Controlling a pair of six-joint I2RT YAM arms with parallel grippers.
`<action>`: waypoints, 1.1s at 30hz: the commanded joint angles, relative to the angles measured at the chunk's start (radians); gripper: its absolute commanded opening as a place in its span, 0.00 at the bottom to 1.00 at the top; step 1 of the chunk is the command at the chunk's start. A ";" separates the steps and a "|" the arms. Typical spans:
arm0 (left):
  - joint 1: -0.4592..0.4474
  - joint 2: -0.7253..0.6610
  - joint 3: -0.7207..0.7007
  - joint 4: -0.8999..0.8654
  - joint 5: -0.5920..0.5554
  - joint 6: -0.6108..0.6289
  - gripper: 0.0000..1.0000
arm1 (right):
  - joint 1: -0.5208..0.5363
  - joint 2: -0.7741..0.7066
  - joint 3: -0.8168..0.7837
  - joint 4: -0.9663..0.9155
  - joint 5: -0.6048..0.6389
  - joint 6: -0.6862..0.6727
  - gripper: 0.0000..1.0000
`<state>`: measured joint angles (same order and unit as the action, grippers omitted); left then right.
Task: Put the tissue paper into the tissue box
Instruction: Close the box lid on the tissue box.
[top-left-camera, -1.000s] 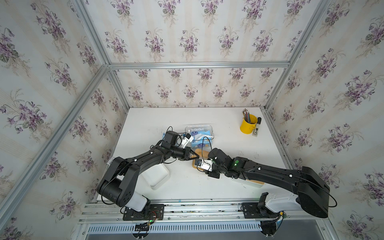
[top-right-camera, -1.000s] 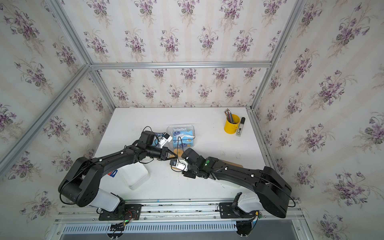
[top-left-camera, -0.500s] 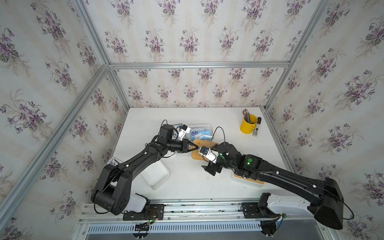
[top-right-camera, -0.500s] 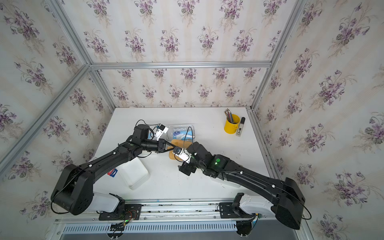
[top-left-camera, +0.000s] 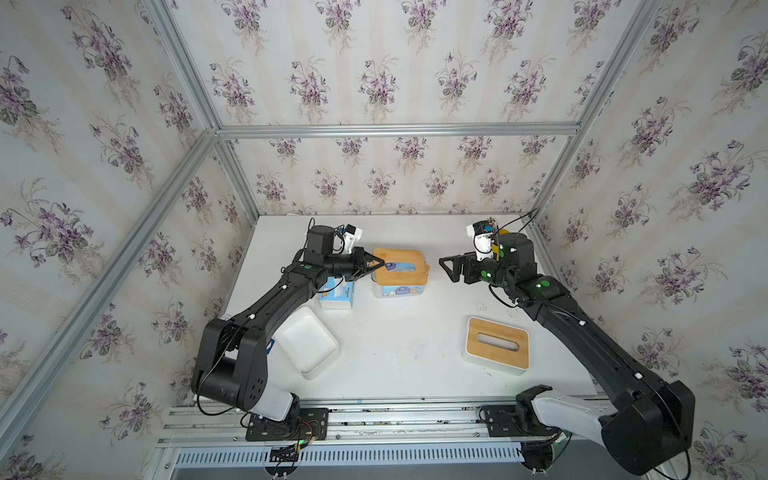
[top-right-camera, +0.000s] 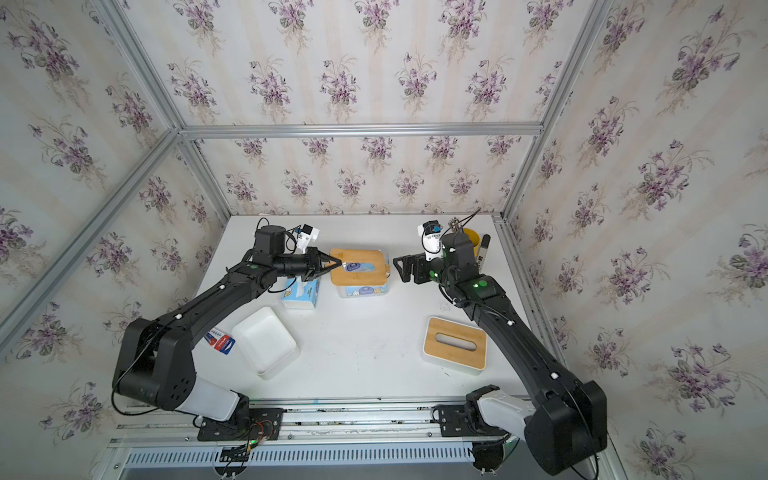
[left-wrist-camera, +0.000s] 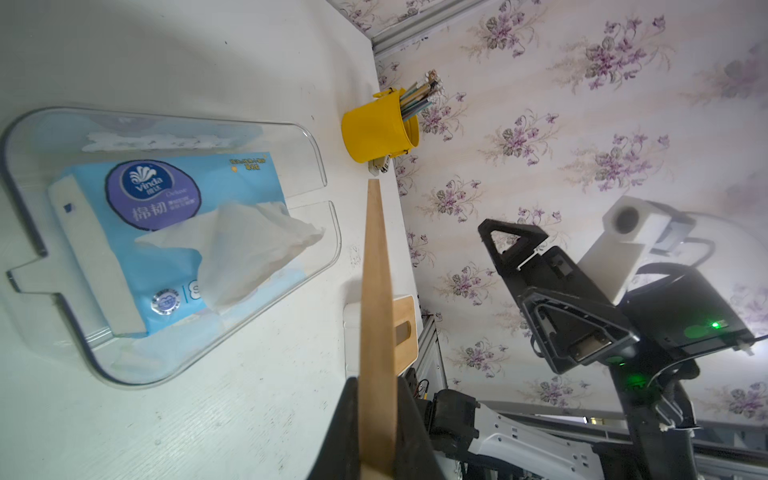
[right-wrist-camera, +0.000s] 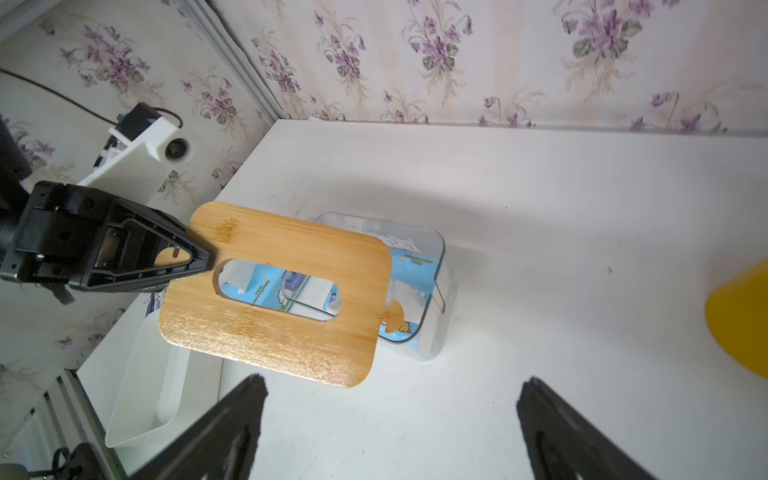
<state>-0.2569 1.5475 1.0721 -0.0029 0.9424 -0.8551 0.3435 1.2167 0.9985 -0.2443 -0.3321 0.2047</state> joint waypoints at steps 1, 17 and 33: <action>0.010 0.034 0.033 0.082 0.020 -0.087 0.00 | -0.021 0.052 0.018 0.032 -0.023 0.116 0.98; 0.013 0.215 0.142 0.093 0.039 -0.124 0.00 | -0.021 0.149 -0.028 0.095 0.010 0.068 0.97; 0.038 0.248 0.127 0.110 0.057 -0.124 0.00 | -0.026 0.157 -0.063 0.107 0.004 0.039 0.97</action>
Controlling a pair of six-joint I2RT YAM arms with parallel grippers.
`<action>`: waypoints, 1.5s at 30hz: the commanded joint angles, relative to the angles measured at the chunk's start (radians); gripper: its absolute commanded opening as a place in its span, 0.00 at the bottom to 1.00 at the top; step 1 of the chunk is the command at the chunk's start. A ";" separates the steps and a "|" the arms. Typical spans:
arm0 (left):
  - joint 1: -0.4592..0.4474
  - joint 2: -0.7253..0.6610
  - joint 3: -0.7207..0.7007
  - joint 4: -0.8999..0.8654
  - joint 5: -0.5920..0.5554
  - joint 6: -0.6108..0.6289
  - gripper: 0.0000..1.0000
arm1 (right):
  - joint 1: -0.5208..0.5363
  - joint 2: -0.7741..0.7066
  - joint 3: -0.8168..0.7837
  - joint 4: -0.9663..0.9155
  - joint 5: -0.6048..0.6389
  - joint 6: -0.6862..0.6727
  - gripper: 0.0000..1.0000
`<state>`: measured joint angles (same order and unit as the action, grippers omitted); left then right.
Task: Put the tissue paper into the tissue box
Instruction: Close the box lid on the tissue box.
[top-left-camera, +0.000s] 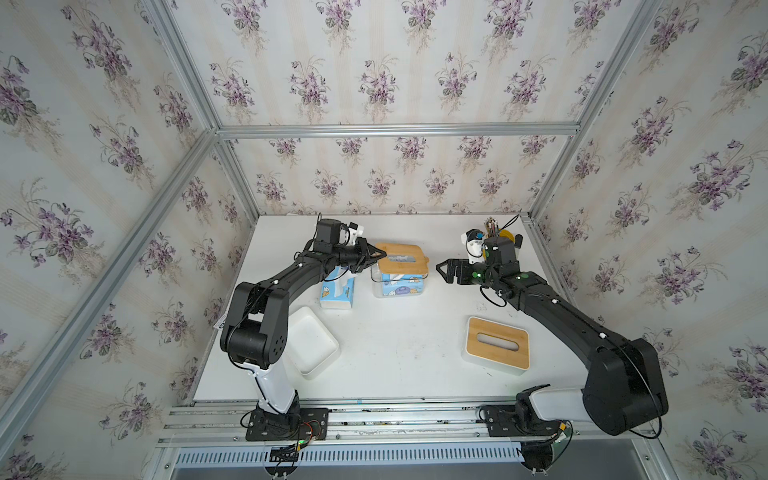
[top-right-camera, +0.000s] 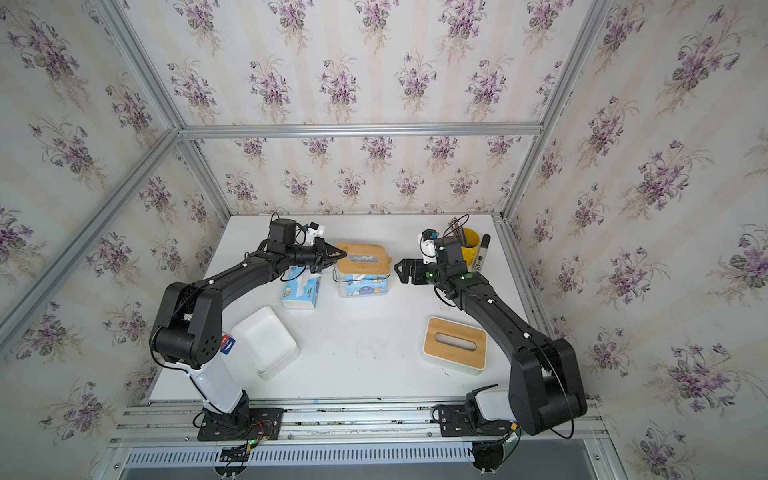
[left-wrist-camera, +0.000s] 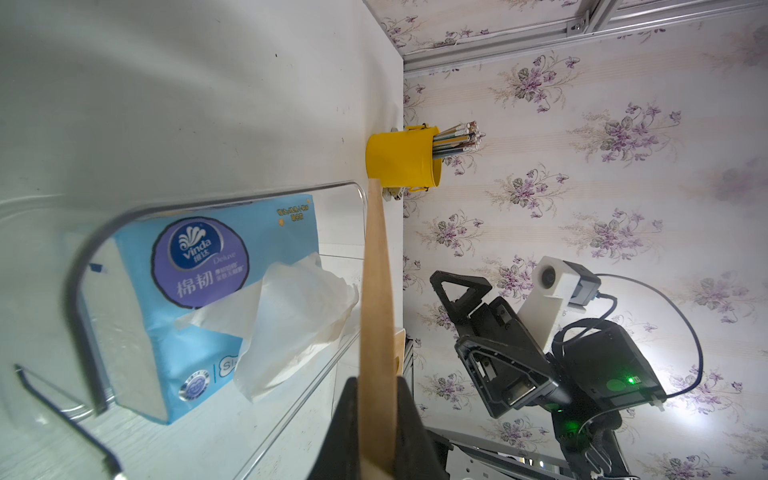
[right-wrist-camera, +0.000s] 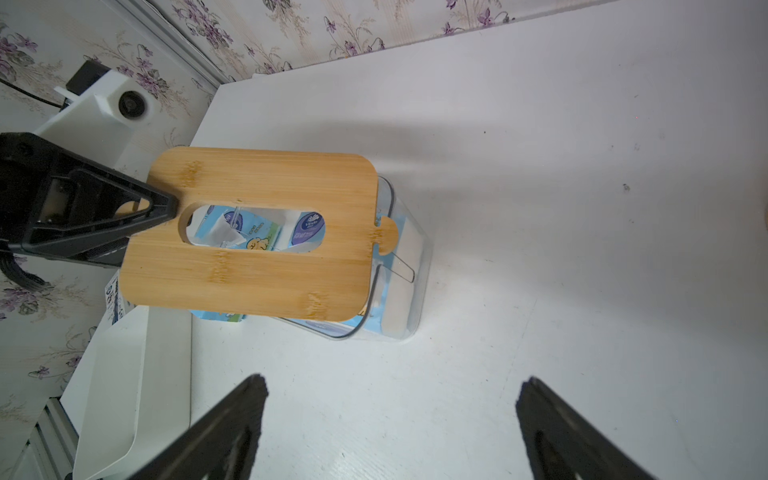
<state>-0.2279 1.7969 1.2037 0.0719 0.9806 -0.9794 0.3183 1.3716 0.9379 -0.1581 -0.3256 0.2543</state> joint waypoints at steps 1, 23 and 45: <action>0.009 -0.003 -0.009 0.036 0.019 0.002 0.00 | 0.000 0.003 -0.004 0.021 -0.002 -0.010 0.97; 0.015 0.014 -0.075 0.136 0.036 -0.064 0.00 | -0.001 0.021 -0.006 0.028 -0.015 -0.001 0.97; 0.016 0.017 -0.087 0.162 0.056 -0.101 0.00 | -0.001 0.038 -0.014 0.047 -0.026 -0.004 0.97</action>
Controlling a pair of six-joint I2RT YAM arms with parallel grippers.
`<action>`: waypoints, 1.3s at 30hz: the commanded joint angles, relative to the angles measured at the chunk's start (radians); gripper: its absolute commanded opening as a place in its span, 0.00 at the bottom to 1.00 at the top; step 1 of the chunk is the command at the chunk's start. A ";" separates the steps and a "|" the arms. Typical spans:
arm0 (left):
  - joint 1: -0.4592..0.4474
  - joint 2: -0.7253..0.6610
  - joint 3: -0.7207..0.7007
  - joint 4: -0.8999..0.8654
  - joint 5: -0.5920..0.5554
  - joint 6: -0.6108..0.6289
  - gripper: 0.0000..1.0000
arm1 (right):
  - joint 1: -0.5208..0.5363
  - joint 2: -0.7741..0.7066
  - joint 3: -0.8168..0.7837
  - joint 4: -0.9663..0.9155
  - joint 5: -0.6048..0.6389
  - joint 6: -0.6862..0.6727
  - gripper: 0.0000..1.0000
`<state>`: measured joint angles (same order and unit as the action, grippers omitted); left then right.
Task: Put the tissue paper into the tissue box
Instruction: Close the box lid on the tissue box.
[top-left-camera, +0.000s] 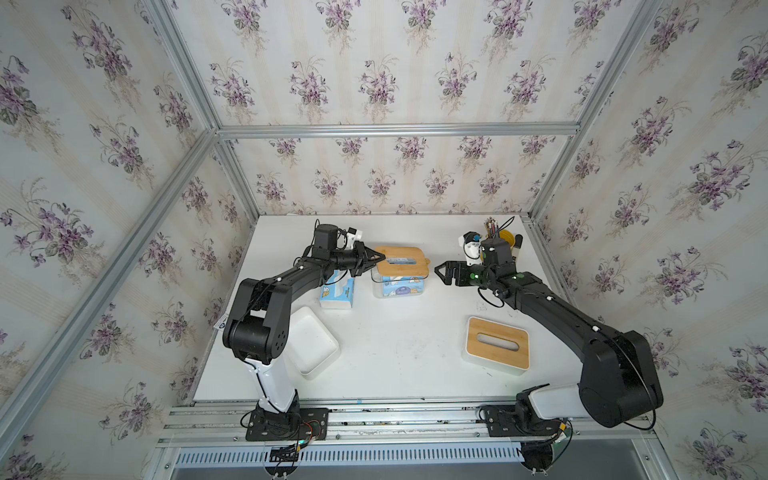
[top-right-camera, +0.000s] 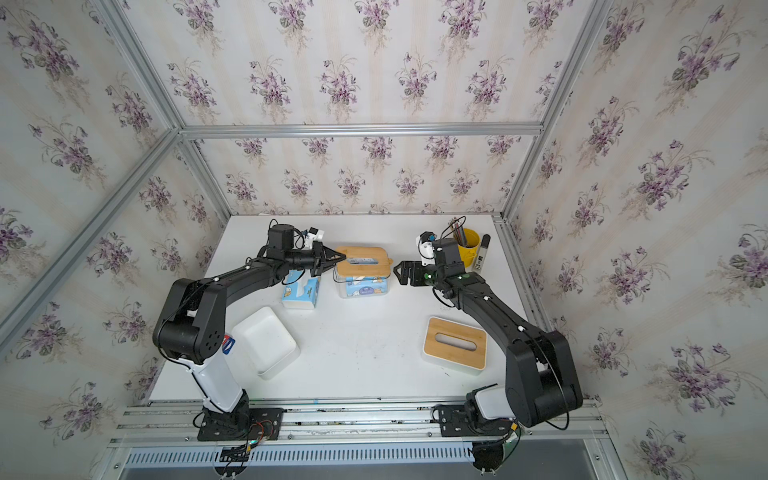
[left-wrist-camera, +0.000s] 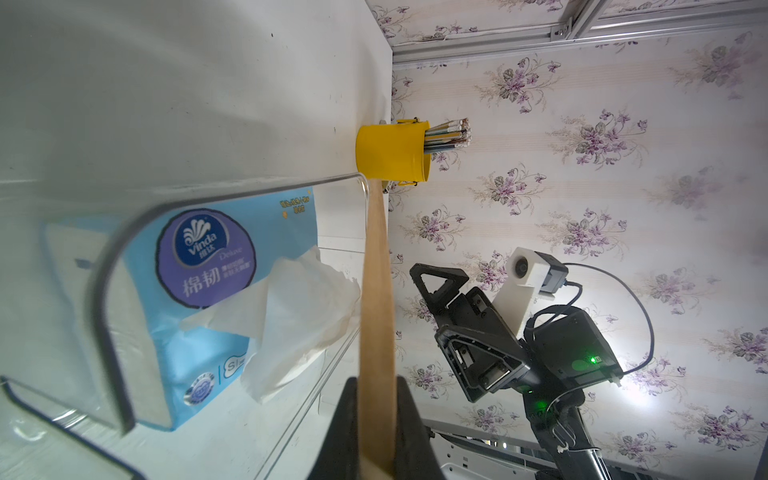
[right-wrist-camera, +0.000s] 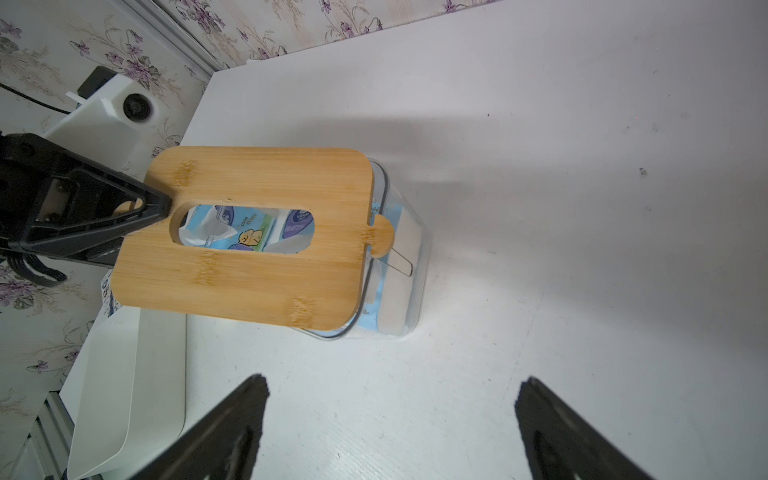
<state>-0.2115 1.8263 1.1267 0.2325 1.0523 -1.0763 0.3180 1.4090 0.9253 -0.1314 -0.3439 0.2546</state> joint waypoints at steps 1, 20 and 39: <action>0.000 -0.014 -0.019 0.011 -0.016 -0.010 0.00 | 0.000 0.002 -0.002 0.019 -0.007 -0.006 0.97; 0.023 0.012 -0.034 0.031 0.008 -0.027 0.01 | 0.000 0.014 0.000 0.024 -0.007 -0.008 0.97; 0.020 0.055 0.019 -0.081 0.003 0.057 0.06 | 0.000 0.091 0.031 0.061 -0.016 0.010 0.95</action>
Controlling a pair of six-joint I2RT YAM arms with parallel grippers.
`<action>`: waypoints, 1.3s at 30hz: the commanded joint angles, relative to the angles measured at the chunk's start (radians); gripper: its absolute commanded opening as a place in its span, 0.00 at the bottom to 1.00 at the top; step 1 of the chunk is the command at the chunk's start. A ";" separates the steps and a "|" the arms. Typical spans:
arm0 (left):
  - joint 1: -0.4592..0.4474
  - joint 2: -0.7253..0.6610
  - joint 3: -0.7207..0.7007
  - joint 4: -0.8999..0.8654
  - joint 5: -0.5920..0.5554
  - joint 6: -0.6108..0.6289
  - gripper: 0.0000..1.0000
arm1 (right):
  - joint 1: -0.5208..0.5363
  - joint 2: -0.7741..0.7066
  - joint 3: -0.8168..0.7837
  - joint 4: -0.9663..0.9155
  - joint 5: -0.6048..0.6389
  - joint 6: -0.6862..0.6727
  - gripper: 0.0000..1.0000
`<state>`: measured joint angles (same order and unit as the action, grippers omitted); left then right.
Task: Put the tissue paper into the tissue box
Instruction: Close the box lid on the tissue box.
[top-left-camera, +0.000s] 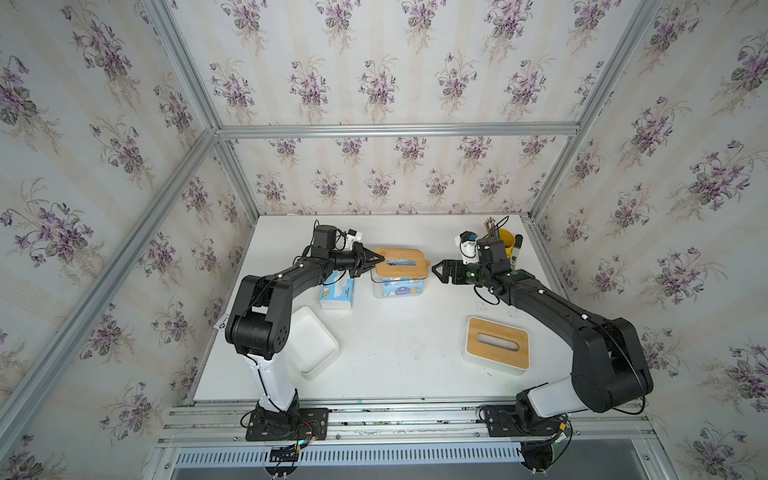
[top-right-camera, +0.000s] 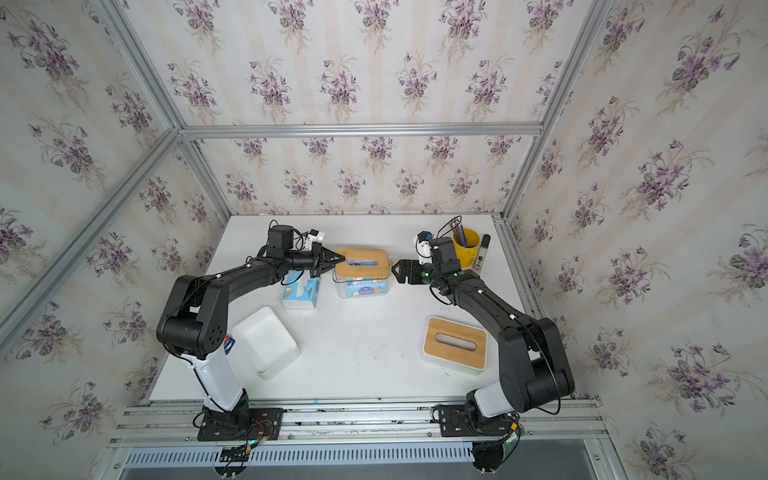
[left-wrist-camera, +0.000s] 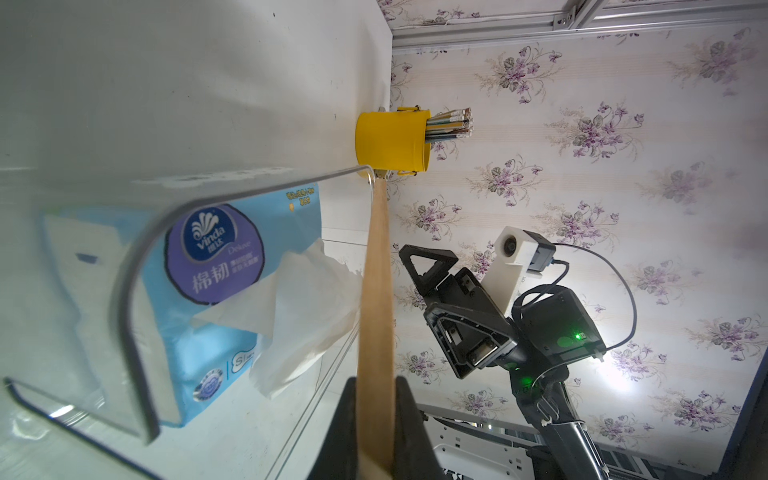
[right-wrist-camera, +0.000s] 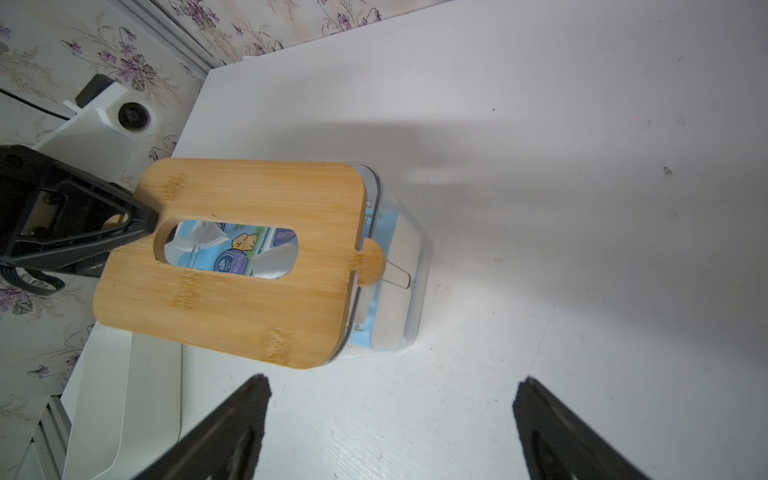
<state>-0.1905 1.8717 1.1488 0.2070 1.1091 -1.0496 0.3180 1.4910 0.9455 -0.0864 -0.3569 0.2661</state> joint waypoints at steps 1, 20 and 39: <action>-0.001 0.016 0.000 -0.055 -0.053 0.029 0.06 | 0.000 0.013 0.015 0.015 -0.001 0.001 0.95; 0.010 0.075 0.093 -0.181 -0.054 0.133 0.13 | 0.009 0.169 0.110 0.070 -0.098 0.048 0.89; 0.020 0.109 0.168 -0.319 -0.066 0.240 0.13 | 0.028 0.242 0.165 0.042 -0.123 0.024 0.79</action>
<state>-0.1707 1.9766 1.3163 -0.0635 1.1011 -0.8539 0.3431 1.7283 1.1030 -0.0494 -0.4755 0.2909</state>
